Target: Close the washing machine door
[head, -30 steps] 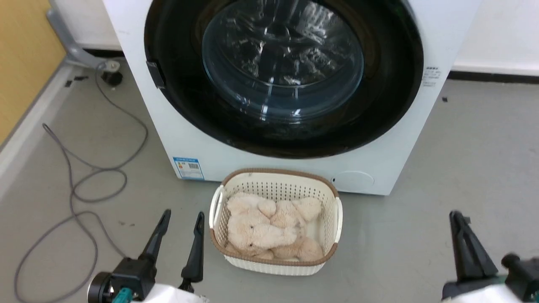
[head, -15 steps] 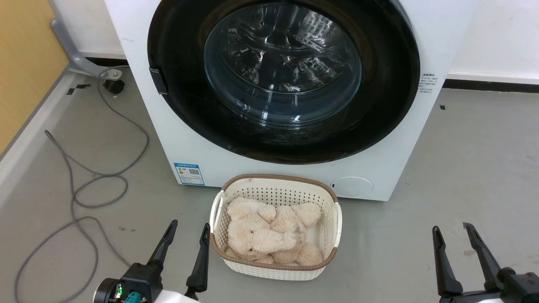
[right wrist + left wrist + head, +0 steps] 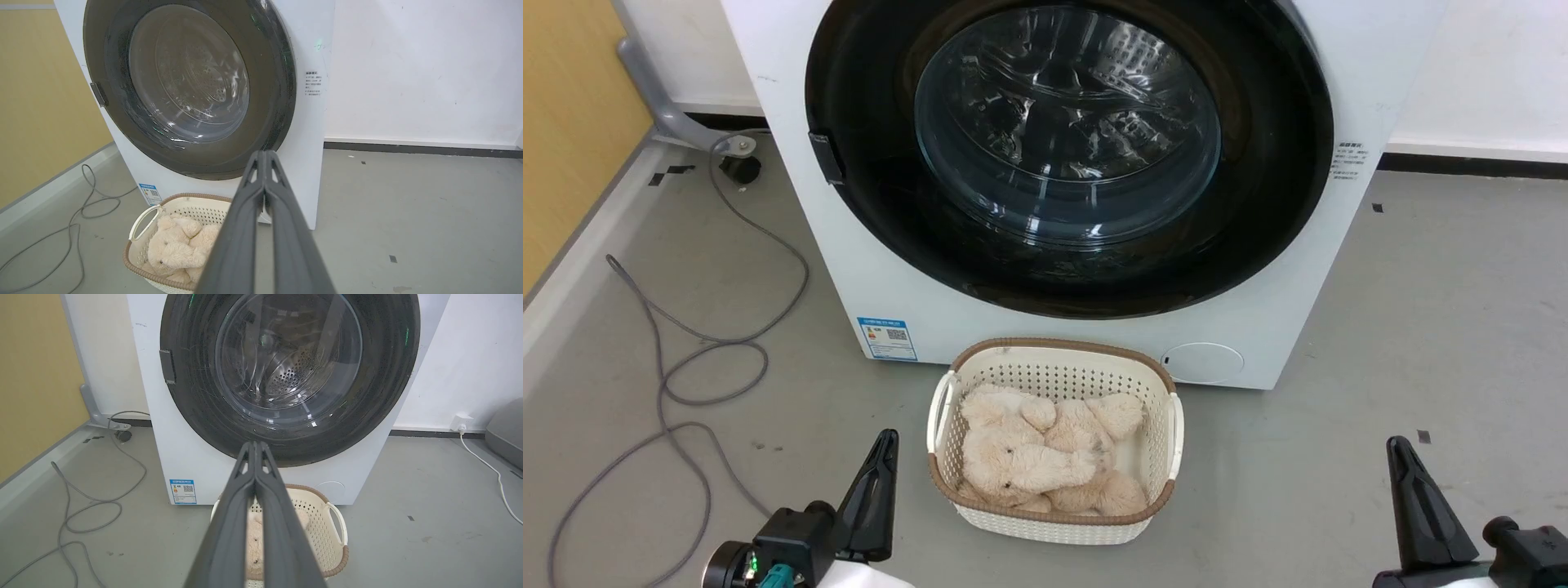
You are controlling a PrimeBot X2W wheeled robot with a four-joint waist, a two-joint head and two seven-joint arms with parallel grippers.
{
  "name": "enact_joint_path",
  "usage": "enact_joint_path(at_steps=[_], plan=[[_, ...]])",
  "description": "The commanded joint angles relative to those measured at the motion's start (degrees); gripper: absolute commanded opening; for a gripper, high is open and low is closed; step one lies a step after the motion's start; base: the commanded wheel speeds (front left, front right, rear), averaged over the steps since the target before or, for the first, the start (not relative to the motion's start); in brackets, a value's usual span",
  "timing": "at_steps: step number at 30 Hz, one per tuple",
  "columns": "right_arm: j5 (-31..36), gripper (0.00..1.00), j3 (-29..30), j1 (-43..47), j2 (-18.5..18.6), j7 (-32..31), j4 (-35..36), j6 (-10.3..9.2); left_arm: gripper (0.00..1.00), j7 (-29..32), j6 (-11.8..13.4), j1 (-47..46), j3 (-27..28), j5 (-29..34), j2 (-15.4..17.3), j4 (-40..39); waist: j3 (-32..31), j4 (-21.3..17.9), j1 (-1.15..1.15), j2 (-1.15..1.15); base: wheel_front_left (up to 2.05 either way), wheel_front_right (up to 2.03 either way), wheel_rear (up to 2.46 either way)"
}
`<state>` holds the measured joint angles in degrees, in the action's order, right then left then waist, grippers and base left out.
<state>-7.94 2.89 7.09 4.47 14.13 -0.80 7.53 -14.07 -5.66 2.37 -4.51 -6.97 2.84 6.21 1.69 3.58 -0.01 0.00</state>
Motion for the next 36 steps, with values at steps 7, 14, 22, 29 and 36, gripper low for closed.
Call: enact_joint_path(at_steps=[7,14,22,29,36], plan=[[0.8,0.0,-0.2,-0.7,-0.2,-1.0,0.1,0.0,0.0,1.0,0.6,-0.3,0.4,0.7,0.0,-0.6,-0.1,-0.2,0.01,0.0,0.0,0.0,0.0],[1.3,0.0,-0.4,-1.1,-0.3,-1.8,0.2,-0.01,0.0,1.8,0.9,-0.4,0.7,1.1,0.0,-1.0,-0.2,-0.4,0.01,0.0,0.0,0.0,0.0],[1.9,0.0,-0.6,-1.6,-0.4,-2.9,0.2,-0.01,0.0,2.9,1.3,-0.6,1.0,1.6,0.0,-1.4,-0.3,-0.7,0.01,0.0,0.0,0.0,0.0],[2.3,0.0,-0.8,-2.0,-0.5,-3.7,0.3,-0.01,0.0,3.7,1.6,-0.7,1.2,2.0,0.0,-1.8,-0.4,-0.9,0.01,0.0,0.0,0.0,0.0],[2.8,0.0,-1.0,-2.4,-0.6,-4.6,0.3,-0.01,0.0,4.5,2.0,-0.8,1.5,2.4,0.0,-2.1,-0.5,-1.1,0.01,0.0,0.0,0.0,0.0]])
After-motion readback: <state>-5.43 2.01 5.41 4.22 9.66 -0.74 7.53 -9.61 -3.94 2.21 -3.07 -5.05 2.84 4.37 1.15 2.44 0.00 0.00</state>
